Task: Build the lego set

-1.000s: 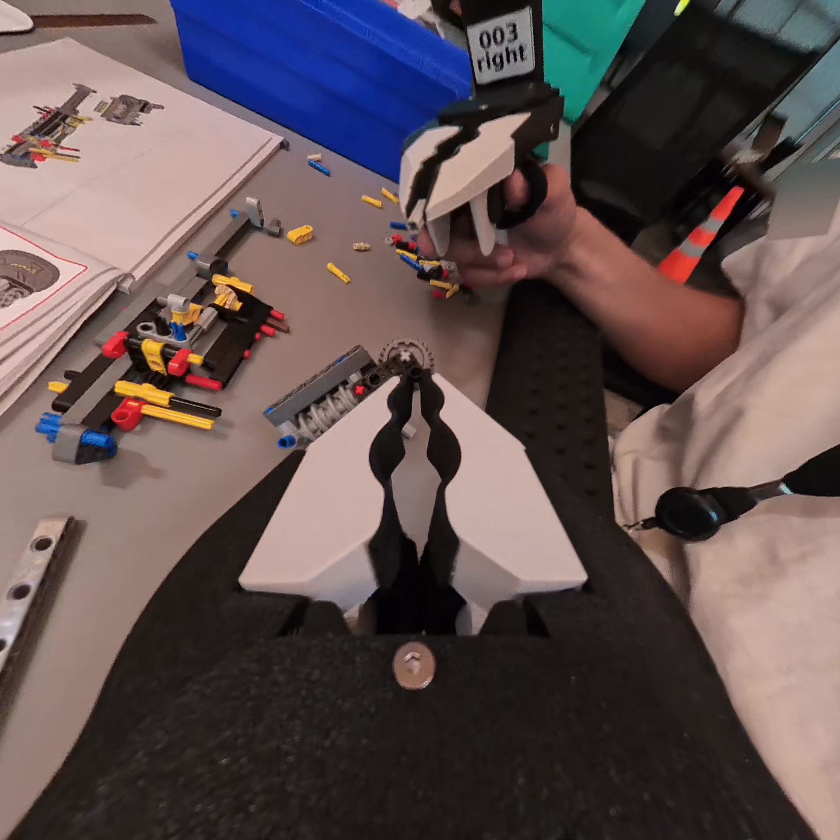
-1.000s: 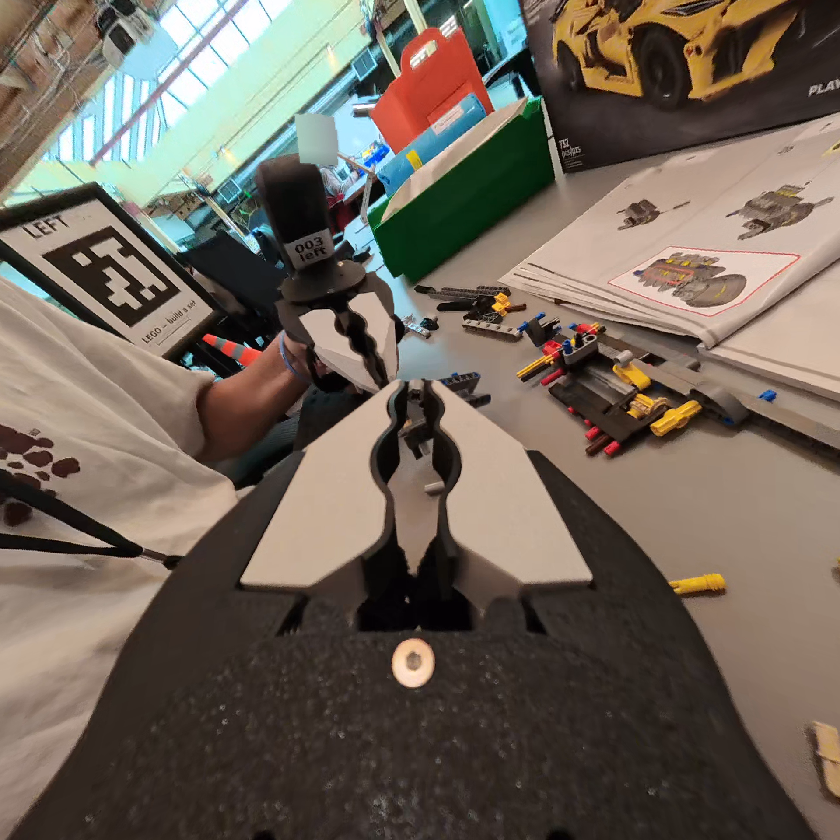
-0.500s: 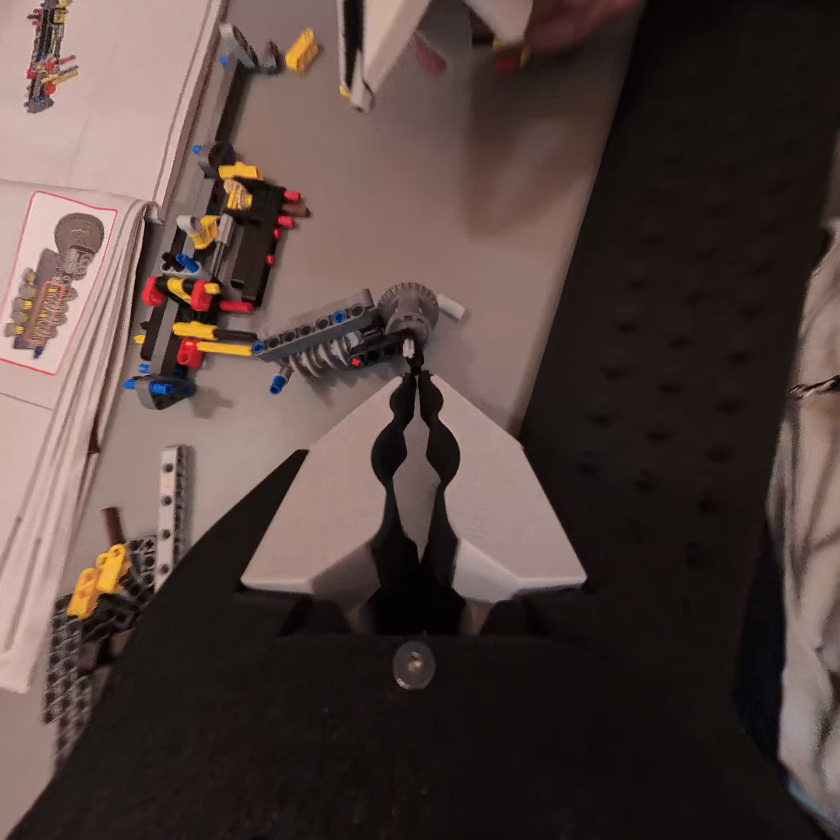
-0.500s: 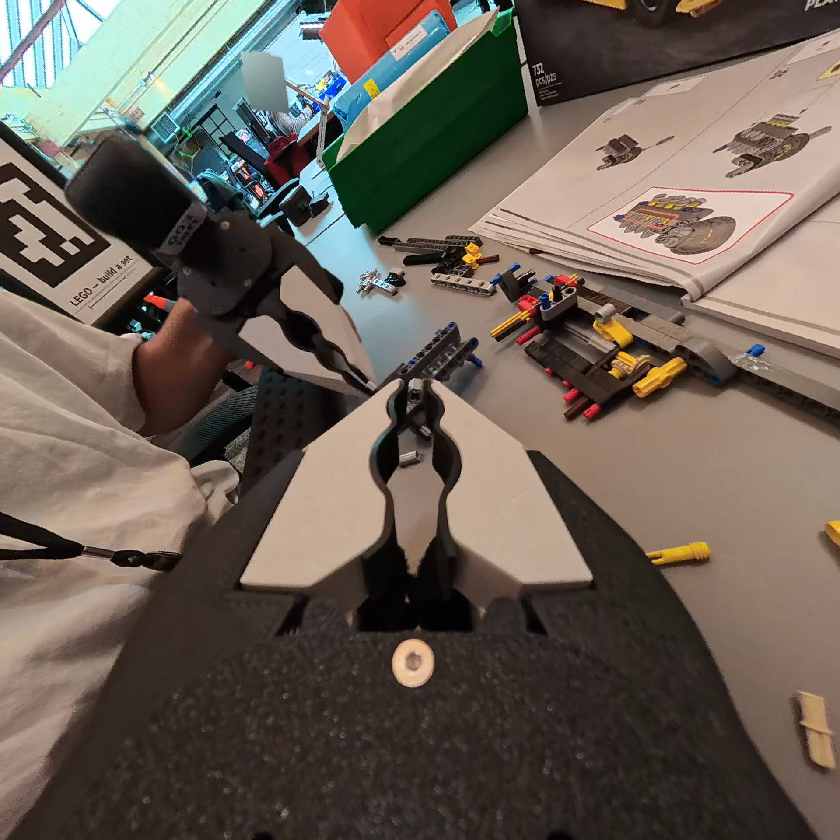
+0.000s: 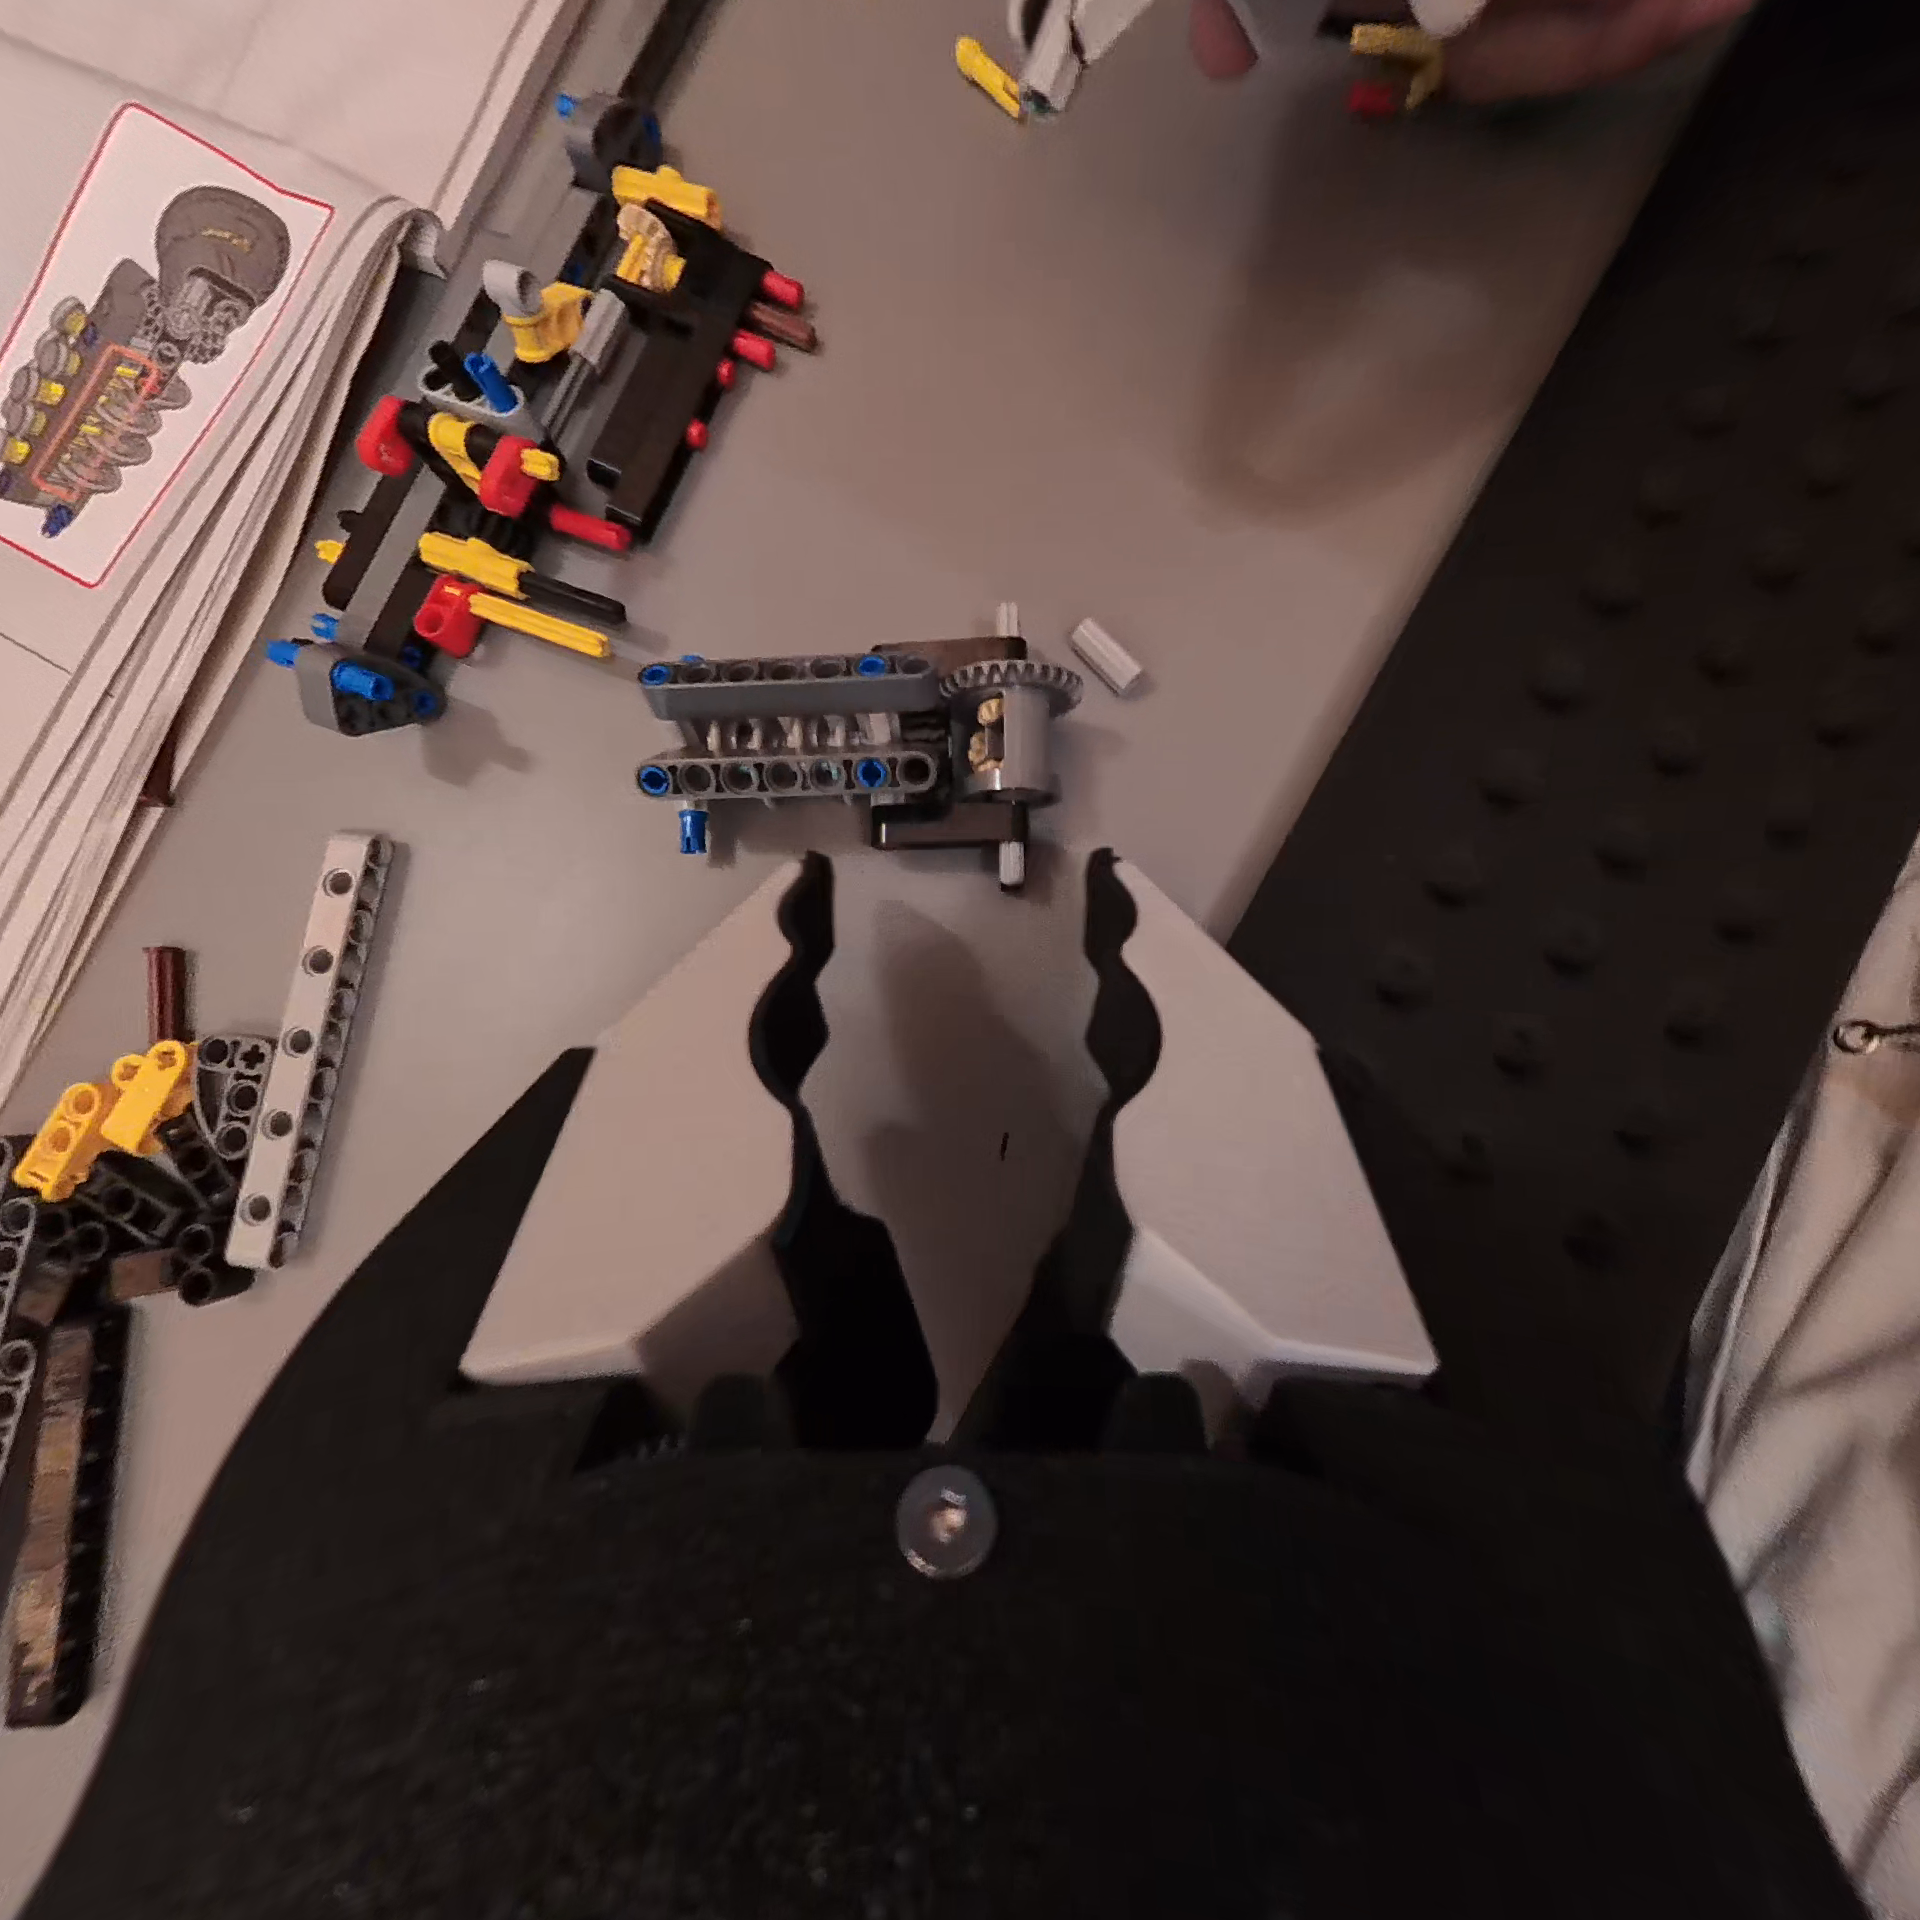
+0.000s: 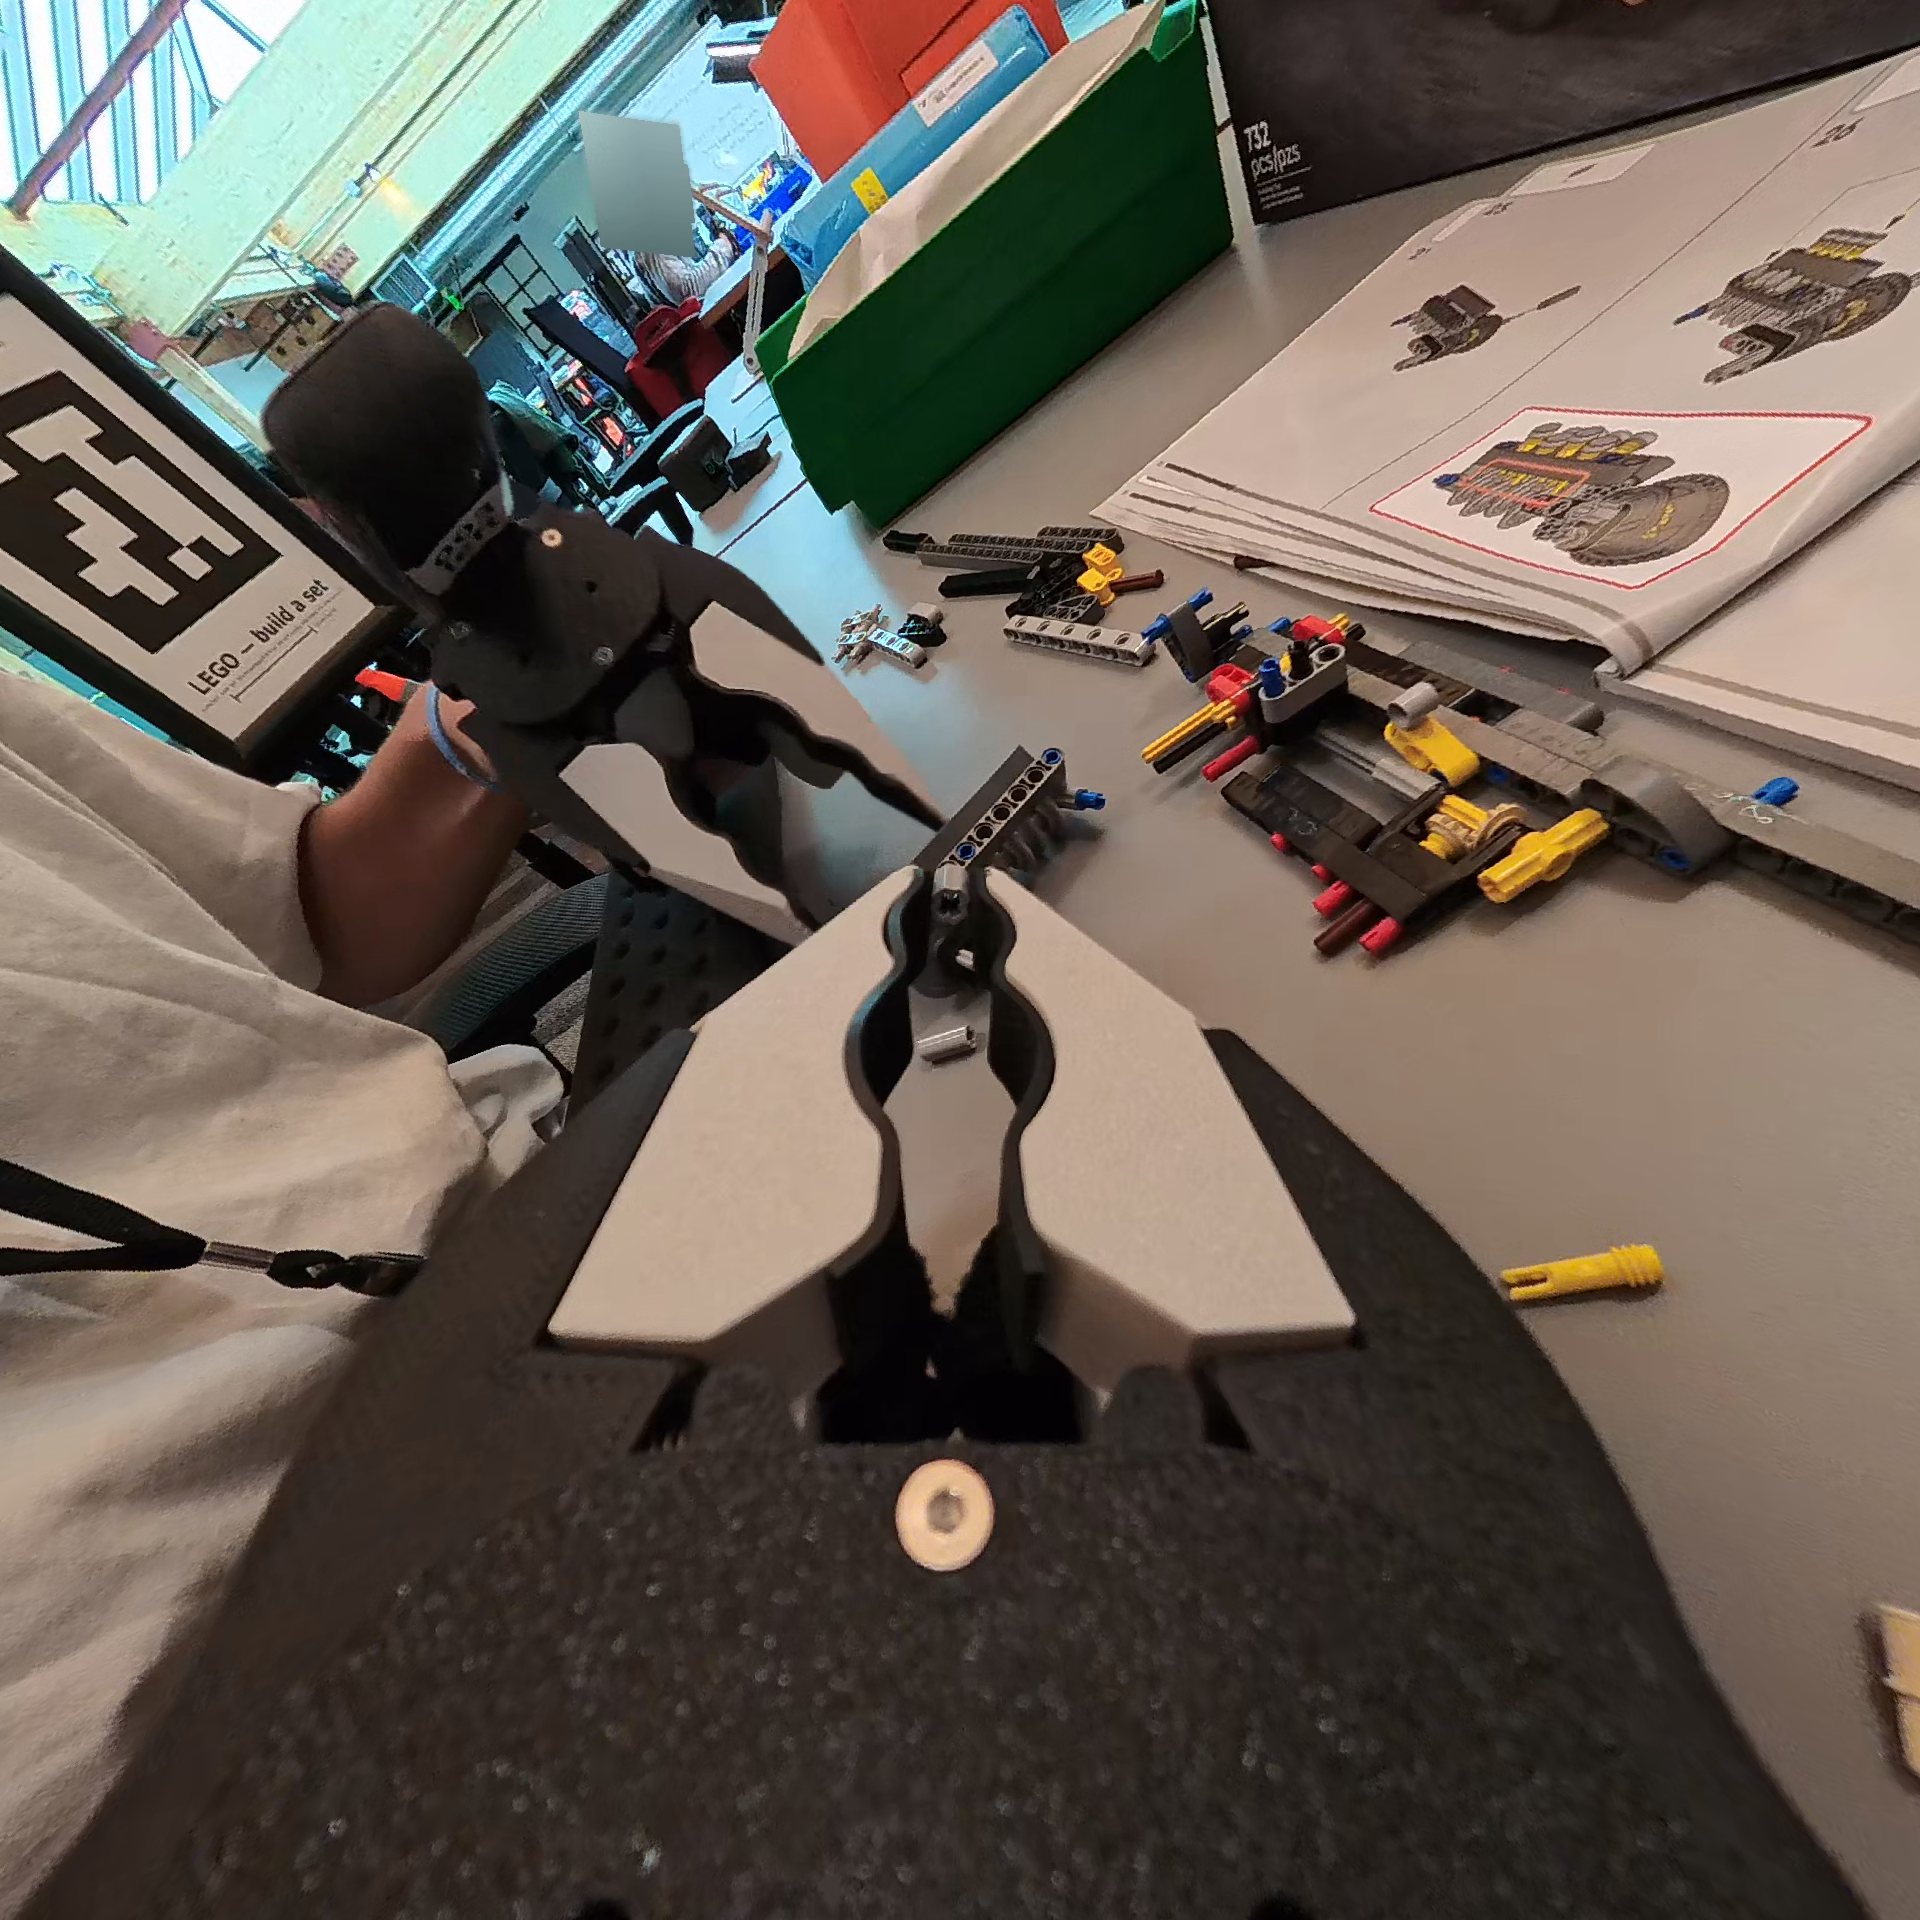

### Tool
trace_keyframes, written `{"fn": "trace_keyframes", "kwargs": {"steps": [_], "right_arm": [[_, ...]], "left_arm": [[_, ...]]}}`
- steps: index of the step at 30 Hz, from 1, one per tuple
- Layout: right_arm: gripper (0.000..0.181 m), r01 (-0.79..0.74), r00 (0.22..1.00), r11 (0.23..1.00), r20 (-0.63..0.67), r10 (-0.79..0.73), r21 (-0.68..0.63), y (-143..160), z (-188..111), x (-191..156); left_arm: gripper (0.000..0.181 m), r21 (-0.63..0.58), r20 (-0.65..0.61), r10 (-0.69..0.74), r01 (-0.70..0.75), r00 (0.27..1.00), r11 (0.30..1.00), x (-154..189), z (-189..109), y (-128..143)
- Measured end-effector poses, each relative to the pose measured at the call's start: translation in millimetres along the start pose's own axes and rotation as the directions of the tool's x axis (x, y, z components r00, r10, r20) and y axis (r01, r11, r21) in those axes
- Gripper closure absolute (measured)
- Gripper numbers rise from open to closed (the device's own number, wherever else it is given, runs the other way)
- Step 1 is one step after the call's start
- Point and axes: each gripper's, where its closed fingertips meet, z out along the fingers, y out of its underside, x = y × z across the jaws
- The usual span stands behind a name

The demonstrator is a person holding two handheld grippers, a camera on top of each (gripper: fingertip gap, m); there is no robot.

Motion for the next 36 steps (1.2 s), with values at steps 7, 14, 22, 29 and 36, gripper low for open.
{"fn": "trace_keyframes", "kwargs": {"steps": [7, 14, 22, 29, 36], "right_arm": [[0.175, -0.001, 1.000, 1.000, 0.005, 0.001, -0.013, 3, 1, -1], [0.175, -0.001, 1.000, 1.000, 0.002, 0.001, -0.008, 2, 1, 0], [0.175, 0.124, 0.985, 0.980, 0.103, -0.141, 0.155, -48, -9, -31], [0.175, 0.316, 0.944, 0.939, 0.059, -0.325, 0.133, -136, 0, -14], [0.176, 0.167, 0.978, 0.970, 0.098, -0.186, 0.180, -126, 14, 24]], "left_arm": [[0.136, -0.011, -0.035, 0.002, -0.003, 0.999, 1.000, -2, 13, 0], [0.150, 0.017, -0.036, 0.040, -0.039, 0.999, 0.999, -6, 18, -8], [0.149, 0.521, -0.210, 0.114, 0.013, 0.971, 0.853, -10, -36, -84], [0.150, 0.621, -0.320, 0.149, 0.088, 0.936, 0.779, -54, -50, -122], [0.150, 0.562, -0.320, 0.150, 0.060, 0.936, 0.825, -59, -25, -100]]}}
